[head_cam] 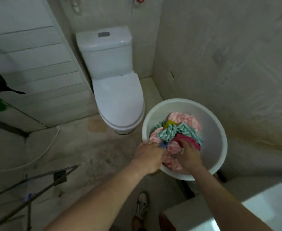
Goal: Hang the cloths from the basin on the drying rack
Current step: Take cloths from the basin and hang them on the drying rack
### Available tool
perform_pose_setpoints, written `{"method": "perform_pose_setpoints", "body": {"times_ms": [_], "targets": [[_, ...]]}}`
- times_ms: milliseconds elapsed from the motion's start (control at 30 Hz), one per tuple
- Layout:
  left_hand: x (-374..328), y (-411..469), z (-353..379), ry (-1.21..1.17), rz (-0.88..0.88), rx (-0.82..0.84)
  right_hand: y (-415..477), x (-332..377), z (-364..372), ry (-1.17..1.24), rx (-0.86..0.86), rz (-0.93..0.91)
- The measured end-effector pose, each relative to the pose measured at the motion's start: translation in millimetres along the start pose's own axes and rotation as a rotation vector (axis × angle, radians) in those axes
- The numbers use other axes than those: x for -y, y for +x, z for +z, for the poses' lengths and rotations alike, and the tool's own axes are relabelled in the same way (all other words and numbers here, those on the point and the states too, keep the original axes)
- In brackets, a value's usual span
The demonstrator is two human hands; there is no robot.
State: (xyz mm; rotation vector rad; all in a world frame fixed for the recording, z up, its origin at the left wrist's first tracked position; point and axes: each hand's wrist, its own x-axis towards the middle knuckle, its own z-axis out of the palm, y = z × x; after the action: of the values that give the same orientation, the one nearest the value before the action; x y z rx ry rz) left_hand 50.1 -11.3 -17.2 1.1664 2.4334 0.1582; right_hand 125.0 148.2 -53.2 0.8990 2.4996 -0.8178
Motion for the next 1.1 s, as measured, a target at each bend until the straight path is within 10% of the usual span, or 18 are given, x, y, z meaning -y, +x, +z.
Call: {"method": "perform_pose_setpoints", "body": {"times_ms": [233,367,733,1100], "targets": [[-33,59,34,0.148,-0.033,0.388,54,-28,-4,-0.083,-0.001,-0.070],[-38,71,39,0.054,0.015,0.338,65,-38,-2,-0.013,-0.131,-0.017],[-16,65,2,-1.730,-0.471,-0.165,33,-42,-52,1.696,0.148,0.420],[-33,40,-74,-1.874,-0.116,-0.152,-9,23,-117,0.977,0.367,-0.349]]}}
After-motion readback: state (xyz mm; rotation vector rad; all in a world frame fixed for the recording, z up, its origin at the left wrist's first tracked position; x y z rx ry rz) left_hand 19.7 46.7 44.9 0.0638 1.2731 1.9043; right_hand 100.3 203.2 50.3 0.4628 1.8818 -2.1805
